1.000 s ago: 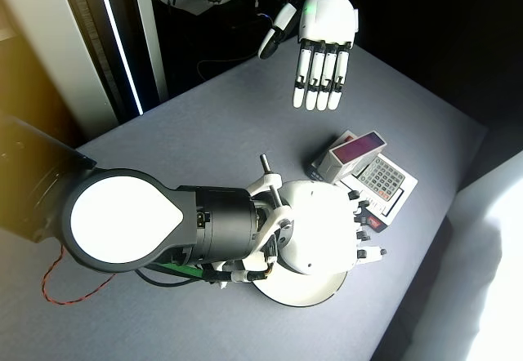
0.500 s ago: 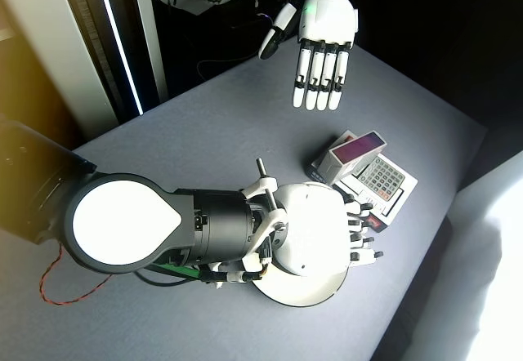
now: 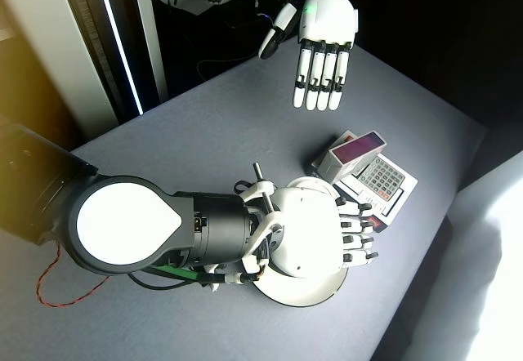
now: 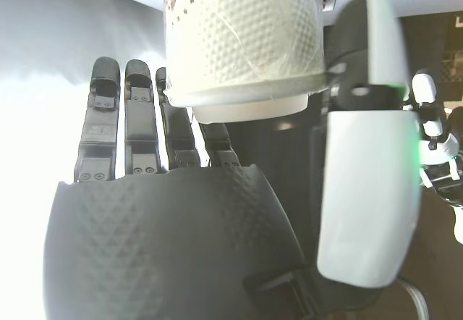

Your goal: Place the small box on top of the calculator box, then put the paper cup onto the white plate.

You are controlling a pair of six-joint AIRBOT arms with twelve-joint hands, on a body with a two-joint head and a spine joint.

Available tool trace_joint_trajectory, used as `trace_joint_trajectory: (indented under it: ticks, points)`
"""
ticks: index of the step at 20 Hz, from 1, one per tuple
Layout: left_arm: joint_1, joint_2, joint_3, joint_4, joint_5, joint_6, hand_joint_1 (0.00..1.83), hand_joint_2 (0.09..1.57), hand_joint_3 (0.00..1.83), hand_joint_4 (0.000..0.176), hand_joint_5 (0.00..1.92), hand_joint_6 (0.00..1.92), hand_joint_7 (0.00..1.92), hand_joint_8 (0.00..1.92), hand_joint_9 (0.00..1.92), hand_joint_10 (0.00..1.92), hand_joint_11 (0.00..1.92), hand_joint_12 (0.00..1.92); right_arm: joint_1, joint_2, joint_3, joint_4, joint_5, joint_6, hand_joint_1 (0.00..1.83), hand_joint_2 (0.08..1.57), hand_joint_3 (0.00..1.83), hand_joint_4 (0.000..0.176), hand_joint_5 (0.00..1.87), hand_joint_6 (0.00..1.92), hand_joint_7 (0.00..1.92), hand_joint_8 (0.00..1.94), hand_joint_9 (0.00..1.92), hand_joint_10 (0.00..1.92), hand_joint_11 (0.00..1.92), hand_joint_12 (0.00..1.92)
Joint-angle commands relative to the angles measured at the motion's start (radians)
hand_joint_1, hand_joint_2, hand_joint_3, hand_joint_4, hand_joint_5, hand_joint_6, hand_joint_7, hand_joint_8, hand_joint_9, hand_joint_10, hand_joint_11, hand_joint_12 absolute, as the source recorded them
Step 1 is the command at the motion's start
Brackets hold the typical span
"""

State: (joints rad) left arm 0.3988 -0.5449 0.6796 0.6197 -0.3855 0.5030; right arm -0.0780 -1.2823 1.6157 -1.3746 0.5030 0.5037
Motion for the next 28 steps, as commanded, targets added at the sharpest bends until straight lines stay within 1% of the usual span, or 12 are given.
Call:
trace_joint_trajectory:
  ticks: [1, 3, 4, 6, 7, 10, 13, 17, 20, 21, 23, 28]
  points:
    - [-0.009, 0.006, 0.004, -0.021, -0.085, -0.001, 0.14, 1.1, 0.0, 0.0, 0.16, 0.0, 0.21, 0.0, 0.2, 0.0, 0.0, 0.36, 0.004, 0.011, -0.001, 0.046, 0.029, 0.004, 0.76, 0.83, 0.0, 0.0, 0.0, 0.0, 0.0, 0.0, 0.0, 0.0, 0.0, 0.0]
    - [-0.01, 0.006, 0.004, -0.021, -0.085, -0.001, 0.13, 1.11, 0.0, 0.0, 0.14, 0.0, 0.17, 0.0, 0.17, 0.0, 0.0, 0.31, 0.004, 0.012, -0.001, 0.046, 0.033, 0.006, 0.75, 0.82, 0.0, 0.0, 0.0, 0.0, 0.0, 0.0, 0.0, 0.0, 0.0, 0.0]
    - [-0.011, 0.007, 0.004, -0.021, -0.085, -0.001, 0.16, 1.09, 0.0, 0.0, 0.18, 0.0, 0.22, 0.0, 0.23, 0.0, 0.0, 0.43, 0.004, 0.012, -0.001, 0.046, 0.036, 0.006, 0.75, 0.84, 0.0, 0.0, 0.0, 0.0, 0.0, 0.0, 0.0, 0.0, 0.0, 0.0]
    - [-0.012, 0.007, 0.004, -0.021, -0.085, -0.001, 0.15, 1.09, 0.0, 0.0, 0.19, 0.0, 0.22, 0.0, 0.23, 0.0, 0.0, 0.48, 0.004, 0.013, -0.001, 0.046, 0.038, 0.013, 0.73, 0.83, 0.0, 0.0, 0.0, 0.0, 0.0, 0.0, 0.0, 0.0, 0.0, 0.0]
    - [-0.012, 0.007, 0.004, -0.02, -0.085, -0.001, 0.11, 1.1, 0.0, 0.0, 0.15, 0.0, 0.18, 0.0, 0.19, 0.0, 0.0, 0.4, 0.005, 0.014, -0.001, 0.046, 0.04, 0.02, 0.74, 0.83, 0.0, 0.0, 0.0, 0.0, 0.0, 0.0, 0.0, 0.0, 0.0, 0.0]
    - [-0.012, 0.007, 0.003, -0.019, -0.086, -0.001, 0.15, 1.09, 0.0, 0.0, 0.2, 0.01, 0.24, 0.01, 0.23, 0.01, 0.0, 0.48, 0.009, 0.021, -0.001, 0.046, 0.041, 0.034, 0.74, 0.83, 0.0, 0.0, 0.0, 0.0, 0.0, 0.0, 0.0, 0.0, 0.0, 0.0]
    - [-0.012, 0.007, 0.003, -0.018, -0.086, -0.001, 0.13, 1.1, 0.0, 0.0, 0.17, 0.0, 0.2, 0.0, 0.2, 0.0, 0.0, 0.44, 0.018, 0.027, -0.001, 0.039, 0.045, 0.044, 0.76, 0.82, 0.0, 0.0, 0.0, 0.0, 0.0, 0.0, 0.0, 0.0, 0.0, 0.0]
    - [-0.013, 0.007, 0.003, -0.018, -0.086, -0.001, 0.14, 1.09, 0.0, 0.0, 0.19, 0.01, 0.24, 0.01, 0.24, 0.01, 0.0, 0.47, 0.037, 0.034, -0.001, 0.004, 0.047, 0.103, 0.73, 0.81, 0.0, 0.0, 0.0, 0.0, 0.0, 0.0, 0.0, 0.0, 0.0, 0.0]
    - [-0.013, 0.007, 0.002, -0.018, -0.086, -0.001, 0.11, 1.1, 0.0, 0.0, 0.15, 0.0, 0.19, 0.0, 0.19, 0.0, 0.0, 0.36, 0.05, 0.043, -0.001, -0.03, 0.05, 0.153, 0.73, 0.81, 0.0, 0.0, 0.0, 0.0, 0.0, 0.0, 0.0, 0.0, 0.0, 0.0]
    - [-0.013, 0.007, 0.002, -0.018, -0.086, -0.001, 0.14, 1.1, 0.0, 0.0, 0.17, 0.0, 0.22, 0.0, 0.23, 0.0, 0.0, 0.44, 0.054, 0.048, -0.001, -0.042, 0.054, 0.182, 0.73, 0.81, 0.0, 0.0, 0.0, 0.0, 0.0, 0.0, 0.0, 0.0, 0.0, 0.0]
    - [-0.013, 0.007, 0.003, -0.018, -0.086, -0.001, 0.12, 1.09, 0.0, 0.0, 0.15, 0.0, 0.21, 0.0, 0.22, 0.0, 0.0, 0.42, 0.059, 0.067, -0.015, -0.055, 0.057, 0.229, 0.71, 0.82, 0.0, 0.0, 0.0, 0.0, 0.0, 0.0, 0.0, 0.0, 0.0, 0.0]
    - [-0.013, 0.007, 0.003, -0.015, -0.087, -0.001, 0.14, 1.1, 0.0, 0.0, 0.17, 0.0, 0.21, 0.0, 0.2, 0.0, 0.0, 0.43, 0.081, 0.147, -0.123, -0.081, 0.067, 0.229, 0.68, 0.81, 0.0, 0.0, 0.0, 0.0, 0.0, 0.0, 0.0, 0.0, 0.0, 0.0]
